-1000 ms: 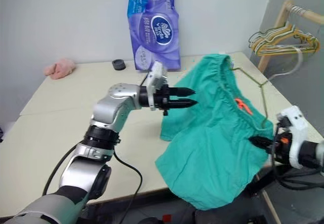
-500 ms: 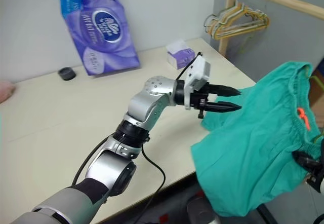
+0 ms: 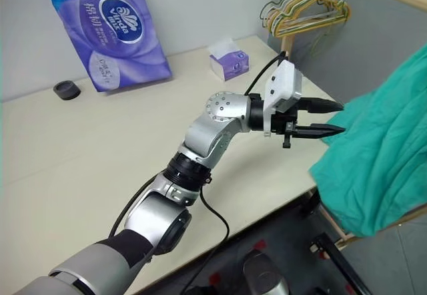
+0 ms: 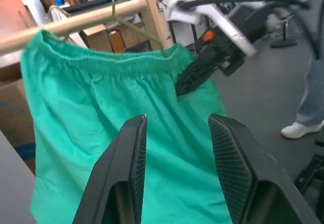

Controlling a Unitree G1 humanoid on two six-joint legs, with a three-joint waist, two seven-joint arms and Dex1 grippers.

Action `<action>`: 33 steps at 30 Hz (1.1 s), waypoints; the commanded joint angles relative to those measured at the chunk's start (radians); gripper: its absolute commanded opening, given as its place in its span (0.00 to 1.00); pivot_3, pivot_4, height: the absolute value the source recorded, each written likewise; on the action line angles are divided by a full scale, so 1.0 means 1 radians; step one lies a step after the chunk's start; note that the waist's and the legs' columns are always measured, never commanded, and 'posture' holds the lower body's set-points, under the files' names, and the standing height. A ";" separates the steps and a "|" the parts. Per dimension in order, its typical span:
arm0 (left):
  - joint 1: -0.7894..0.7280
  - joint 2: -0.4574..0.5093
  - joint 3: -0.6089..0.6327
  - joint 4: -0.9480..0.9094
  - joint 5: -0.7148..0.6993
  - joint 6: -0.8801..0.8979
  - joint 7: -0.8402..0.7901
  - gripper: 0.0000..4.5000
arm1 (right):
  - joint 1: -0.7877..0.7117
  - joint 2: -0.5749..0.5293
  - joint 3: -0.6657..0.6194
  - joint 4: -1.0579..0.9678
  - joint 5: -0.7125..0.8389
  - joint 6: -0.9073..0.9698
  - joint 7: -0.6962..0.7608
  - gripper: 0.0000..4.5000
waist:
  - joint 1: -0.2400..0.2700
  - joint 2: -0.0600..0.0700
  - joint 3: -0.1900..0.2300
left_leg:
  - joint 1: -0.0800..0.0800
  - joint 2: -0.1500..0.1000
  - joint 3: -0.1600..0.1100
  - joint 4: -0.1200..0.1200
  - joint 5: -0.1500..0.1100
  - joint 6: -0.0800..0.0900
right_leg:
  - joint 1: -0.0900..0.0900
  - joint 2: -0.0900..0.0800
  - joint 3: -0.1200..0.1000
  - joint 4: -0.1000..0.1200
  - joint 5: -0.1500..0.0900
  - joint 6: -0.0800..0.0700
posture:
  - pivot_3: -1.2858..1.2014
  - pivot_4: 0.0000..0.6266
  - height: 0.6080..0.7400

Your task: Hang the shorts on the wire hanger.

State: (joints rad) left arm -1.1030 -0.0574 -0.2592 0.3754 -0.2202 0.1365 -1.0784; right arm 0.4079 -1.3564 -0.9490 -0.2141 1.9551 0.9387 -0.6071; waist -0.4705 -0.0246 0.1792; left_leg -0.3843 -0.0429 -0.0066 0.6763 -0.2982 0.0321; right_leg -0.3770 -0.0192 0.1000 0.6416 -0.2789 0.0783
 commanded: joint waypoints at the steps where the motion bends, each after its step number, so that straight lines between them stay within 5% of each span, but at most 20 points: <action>1: -0.040 -0.023 -0.003 0.011 0.015 -0.046 0.025 0.45 | -0.123 -0.126 0.094 0.258 -0.062 0.060 0.093 0.00 | 0.006 0.000 0.006 | 0.000 0.000 0.002 0.000 0.000 0.000 | 0.000 0.000 0.001 0.000 0.000 0.001 | 0.30 0.33 1.00; 7: -0.045 -0.035 -0.005 0.002 0.020 -0.049 0.045 0.45 | -0.370 -0.241 0.358 0.520 -0.277 0.125 0.329 0.00 | 0.028 0.005 0.013 | 0.001 0.000 0.007 -0.001 -0.001 0.002 | -0.003 0.000 0.006 0.001 0.001 0.004 | 0.32 0.35 1.00; 14: -0.061 -0.060 -0.015 0.012 0.025 -0.053 0.061 0.45 | -0.667 -0.203 0.599 0.665 -0.543 0.230 0.538 0.00 | 0.056 0.014 0.021 | 0.001 0.000 0.011 0.000 -0.001 0.002 | -0.004 -0.001 0.015 0.002 0.002 0.007 | 0.33 0.35 1.00; 33: -0.282 -0.192 0.022 0.338 0.005 -0.193 0.040 0.45 | -0.774 -0.007 0.373 0.498 -0.886 0.477 0.595 0.00 | 0.050 0.020 0.024 | 0.001 0.000 0.019 0.000 -0.003 0.005 | -0.008 -0.001 0.021 0.003 0.004 0.014 | 0.32 0.34 1.00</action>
State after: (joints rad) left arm -1.3352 -0.1684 -0.2524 0.7263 -0.2015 -0.0270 -1.0390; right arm -0.3517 -1.3577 -0.5201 0.3368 1.0879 1.4036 -0.0260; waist -0.4205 -0.0046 0.2035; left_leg -0.3836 -0.0433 0.0130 0.6762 -0.3013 0.0369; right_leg -0.3857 -0.0201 0.1213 0.6442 -0.2750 0.0922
